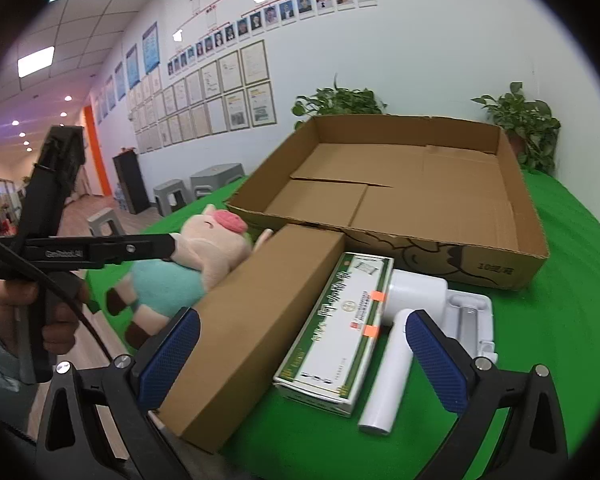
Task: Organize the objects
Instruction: 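Grasp the pink-and-teal plush pig with the left gripper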
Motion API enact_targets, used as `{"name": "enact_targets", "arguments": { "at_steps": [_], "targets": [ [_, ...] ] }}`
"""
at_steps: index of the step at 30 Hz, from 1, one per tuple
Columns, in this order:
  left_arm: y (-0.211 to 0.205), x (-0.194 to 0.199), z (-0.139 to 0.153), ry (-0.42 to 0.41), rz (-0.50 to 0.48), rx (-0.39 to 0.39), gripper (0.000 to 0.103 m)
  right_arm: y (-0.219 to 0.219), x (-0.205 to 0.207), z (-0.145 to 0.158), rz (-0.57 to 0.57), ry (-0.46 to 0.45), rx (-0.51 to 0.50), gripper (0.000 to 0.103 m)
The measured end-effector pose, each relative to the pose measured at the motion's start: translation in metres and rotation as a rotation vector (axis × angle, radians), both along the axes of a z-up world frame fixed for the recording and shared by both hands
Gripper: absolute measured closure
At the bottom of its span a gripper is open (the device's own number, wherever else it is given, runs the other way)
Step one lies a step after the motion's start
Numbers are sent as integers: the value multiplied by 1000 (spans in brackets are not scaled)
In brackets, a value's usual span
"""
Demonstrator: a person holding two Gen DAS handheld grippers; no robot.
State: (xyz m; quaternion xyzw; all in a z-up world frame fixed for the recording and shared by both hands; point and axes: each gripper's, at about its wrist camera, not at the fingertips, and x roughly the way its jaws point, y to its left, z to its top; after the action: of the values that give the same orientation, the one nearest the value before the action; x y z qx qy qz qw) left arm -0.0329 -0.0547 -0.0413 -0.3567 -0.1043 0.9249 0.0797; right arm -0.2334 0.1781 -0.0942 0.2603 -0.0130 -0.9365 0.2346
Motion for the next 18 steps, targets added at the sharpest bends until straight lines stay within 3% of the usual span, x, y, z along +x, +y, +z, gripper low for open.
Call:
{"name": "enact_targets", "arguments": {
  "at_steps": [5, 13, 18],
  "targets": [
    [-2, -6, -8, -28, -19, 13, 1, -4, 14, 11, 110, 43, -52, 1],
    [-10, -7, -33, -85, -27, 50, 3, -23, 31, 29, 234, 104, -44, 1],
    [-13, 0, -46, -82, -15, -3, 16, -50, 25, 36, 328, 107, -19, 0]
  ]
}}
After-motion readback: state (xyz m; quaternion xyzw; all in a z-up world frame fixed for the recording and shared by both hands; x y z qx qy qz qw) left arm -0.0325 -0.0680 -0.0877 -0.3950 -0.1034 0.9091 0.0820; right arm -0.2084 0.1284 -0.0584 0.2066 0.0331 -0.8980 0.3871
